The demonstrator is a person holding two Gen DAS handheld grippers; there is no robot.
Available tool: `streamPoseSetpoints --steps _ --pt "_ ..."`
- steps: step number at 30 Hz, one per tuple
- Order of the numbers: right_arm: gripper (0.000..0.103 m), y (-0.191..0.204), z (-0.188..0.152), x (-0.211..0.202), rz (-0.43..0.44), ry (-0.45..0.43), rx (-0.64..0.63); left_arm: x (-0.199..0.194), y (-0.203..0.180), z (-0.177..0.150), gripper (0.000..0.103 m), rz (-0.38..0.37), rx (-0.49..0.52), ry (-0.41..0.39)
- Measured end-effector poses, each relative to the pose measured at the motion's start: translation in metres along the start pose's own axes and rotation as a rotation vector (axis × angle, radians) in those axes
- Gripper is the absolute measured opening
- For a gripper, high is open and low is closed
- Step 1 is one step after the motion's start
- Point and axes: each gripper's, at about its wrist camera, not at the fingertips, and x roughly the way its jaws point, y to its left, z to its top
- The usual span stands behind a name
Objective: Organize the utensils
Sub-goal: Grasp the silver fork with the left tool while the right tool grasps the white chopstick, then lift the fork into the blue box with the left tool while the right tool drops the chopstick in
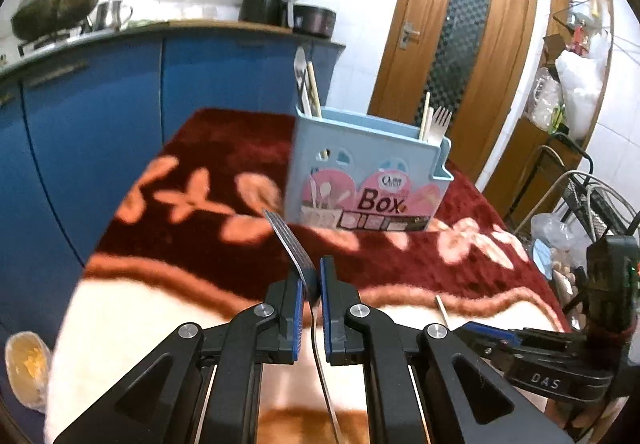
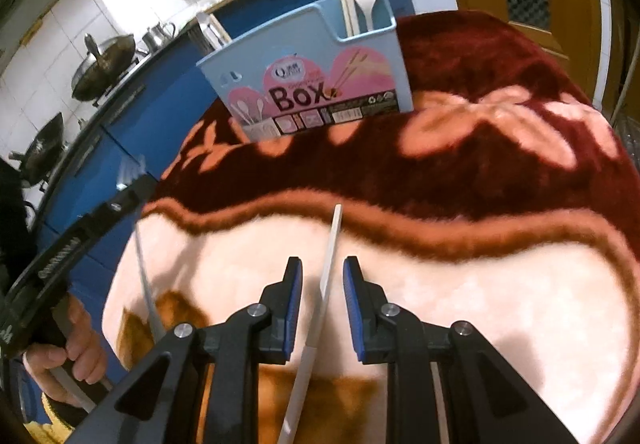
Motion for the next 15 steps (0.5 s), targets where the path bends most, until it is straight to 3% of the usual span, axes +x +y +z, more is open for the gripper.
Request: streamPoseSetpoints --steps 9,15 --pt "0.021 0.014 0.007 0.013 -0.089 0.073 -0.075 -0.012 0.009 -0.002 0.006 -0.014 -0.002 -0.046" --pt "0.009 0.015 0.018 0.025 -0.122 0.120 -0.077 -0.016 0.010 -0.002 0.006 -0.040 0.002 -0.070"
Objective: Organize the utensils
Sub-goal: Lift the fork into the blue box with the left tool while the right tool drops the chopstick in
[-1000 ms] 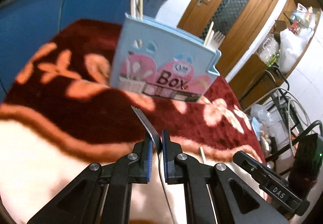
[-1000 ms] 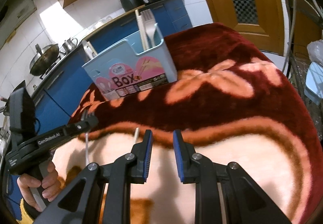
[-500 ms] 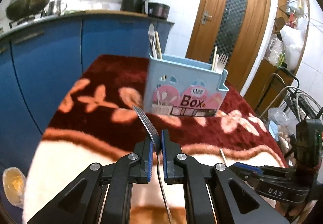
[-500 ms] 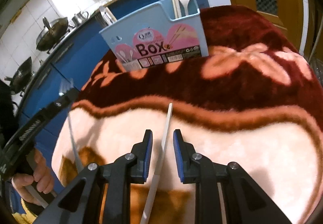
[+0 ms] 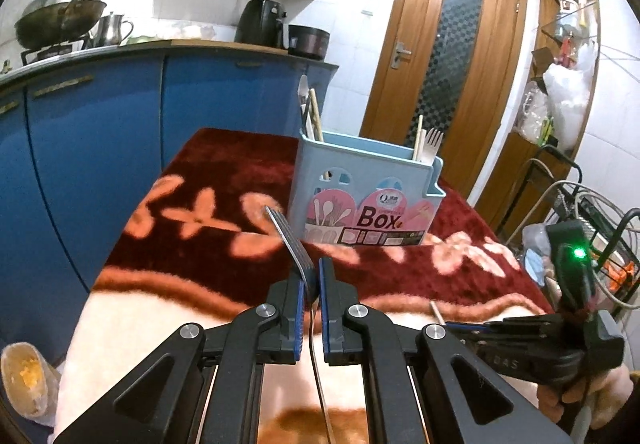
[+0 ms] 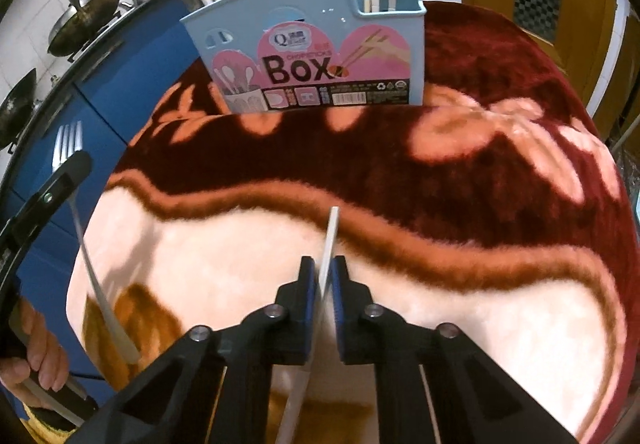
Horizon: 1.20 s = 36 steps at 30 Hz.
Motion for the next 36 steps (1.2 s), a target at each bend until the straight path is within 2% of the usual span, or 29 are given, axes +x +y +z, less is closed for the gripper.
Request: streamPoseSetpoints --steps 5,9,15,23,28,36 --pt "0.007 -0.010 -0.001 -0.005 0.072 -0.044 0.056 -0.007 -0.003 0.005 0.004 -0.015 0.015 -0.040" --pt "0.007 -0.015 -0.004 -0.018 0.118 -0.129 0.077 -0.012 -0.006 0.011 0.003 -0.028 0.029 -0.075" --pt "0.006 -0.015 -0.004 -0.053 0.166 -0.317 0.070 -0.012 -0.010 0.025 0.002 -0.067 0.027 -0.085" --pt "0.006 -0.013 0.012 -0.094 0.155 -0.540 0.056 -0.008 -0.017 0.059 0.001 -0.102 0.026 -0.143" --pt "0.006 -0.014 0.030 -0.103 0.152 -0.603 0.056 -0.005 -0.024 0.085 0.002 -0.093 0.041 -0.205" --pt "0.006 -0.019 0.048 -0.104 0.146 -0.644 0.062 -0.003 -0.034 0.125 0.001 -0.100 0.056 -0.283"
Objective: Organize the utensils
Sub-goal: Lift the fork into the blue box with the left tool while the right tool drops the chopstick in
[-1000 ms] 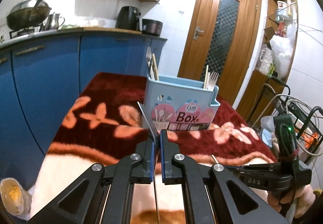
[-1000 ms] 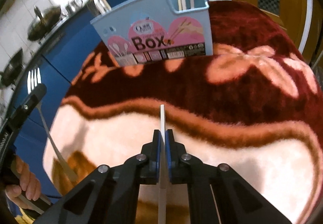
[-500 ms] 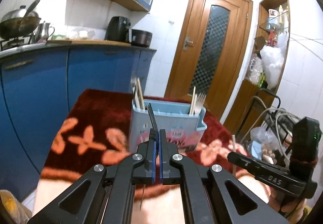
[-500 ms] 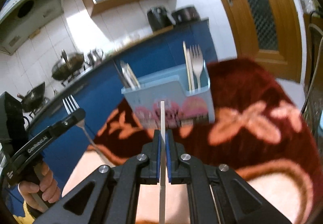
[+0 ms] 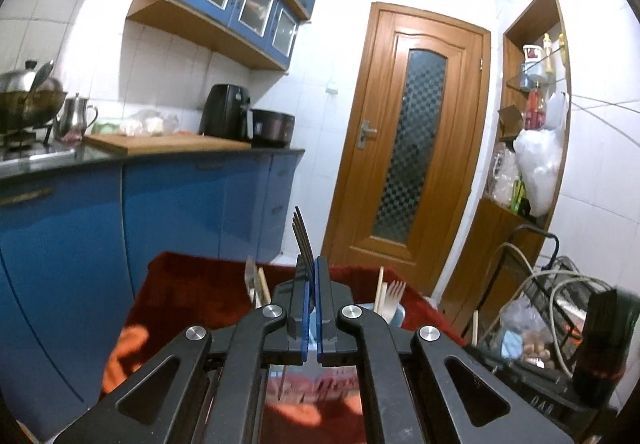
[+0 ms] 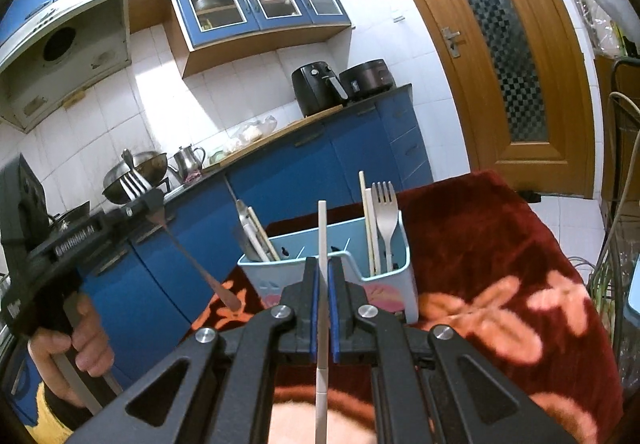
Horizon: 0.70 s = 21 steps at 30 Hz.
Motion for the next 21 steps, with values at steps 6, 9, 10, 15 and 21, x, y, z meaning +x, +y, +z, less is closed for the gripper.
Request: streamPoseSetpoints --steps 6,9,10,15,21 --pt "0.006 -0.007 0.001 0.006 -0.009 0.002 0.007 0.011 -0.009 0.024 0.001 -0.018 0.002 -0.035" --pt "0.006 -0.013 0.002 0.009 -0.019 0.003 0.013 0.018 -0.011 0.030 0.001 -0.021 0.006 -0.044" --pt "0.006 -0.015 0.003 0.009 -0.023 0.002 0.015 0.023 -0.012 0.031 0.001 -0.017 0.011 -0.041" --pt "0.006 -0.024 0.005 0.009 -0.048 -0.007 0.015 0.046 -0.006 0.029 0.001 -0.003 -0.005 -0.016" --pt "0.006 -0.025 0.017 0.010 -0.094 -0.047 -0.019 0.070 0.009 0.012 0.001 0.001 -0.044 0.046"
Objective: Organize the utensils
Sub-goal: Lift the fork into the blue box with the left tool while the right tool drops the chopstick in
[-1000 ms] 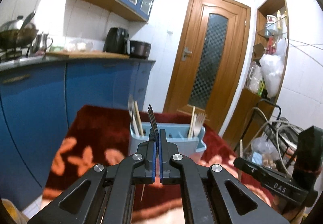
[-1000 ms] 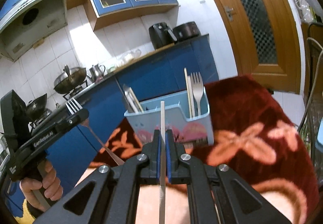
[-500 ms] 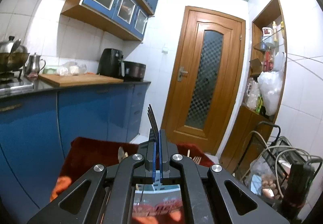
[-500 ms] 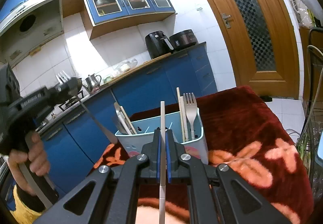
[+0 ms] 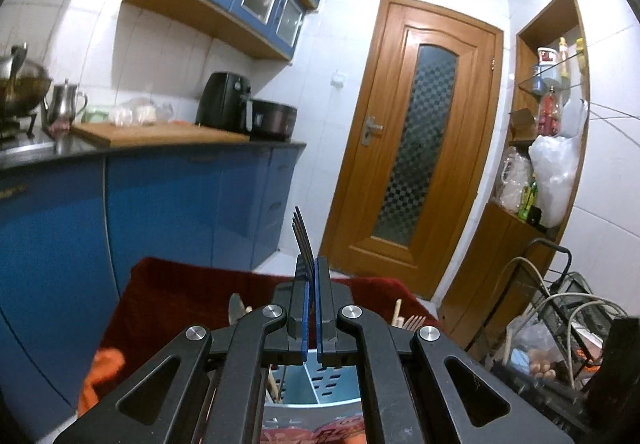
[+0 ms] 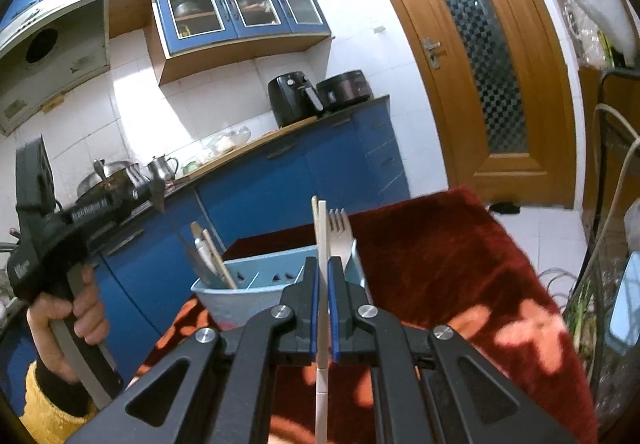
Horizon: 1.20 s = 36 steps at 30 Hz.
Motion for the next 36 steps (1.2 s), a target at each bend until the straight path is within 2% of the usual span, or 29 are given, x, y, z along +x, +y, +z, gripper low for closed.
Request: streamPoseSetpoints --steps 12,21,26,33,35,36 --pt "0.006 0.011 0.034 0.033 -0.067 -0.136 -0.069 0.020 0.018 -0.030 0.002 -0.016 -0.041 0.074" --pt "0.006 0.025 0.053 0.066 -0.156 -0.298 -0.141 0.029 0.024 -0.041 0.003 -0.025 -0.043 0.087" --pt "0.006 0.027 0.043 0.089 -0.159 -0.276 -0.170 0.036 0.025 -0.046 0.003 -0.030 -0.046 0.107" --pt "0.008 0.018 0.022 0.100 -0.127 -0.163 -0.148 0.040 0.022 -0.051 0.003 -0.025 -0.036 0.141" --pt "0.022 0.014 0.019 0.099 -0.113 -0.142 -0.124 0.041 0.021 -0.050 0.006 -0.018 -0.040 0.159" --pt "0.025 0.013 0.019 0.097 -0.103 -0.136 -0.113 0.041 0.021 -0.051 0.011 -0.016 -0.043 0.164"
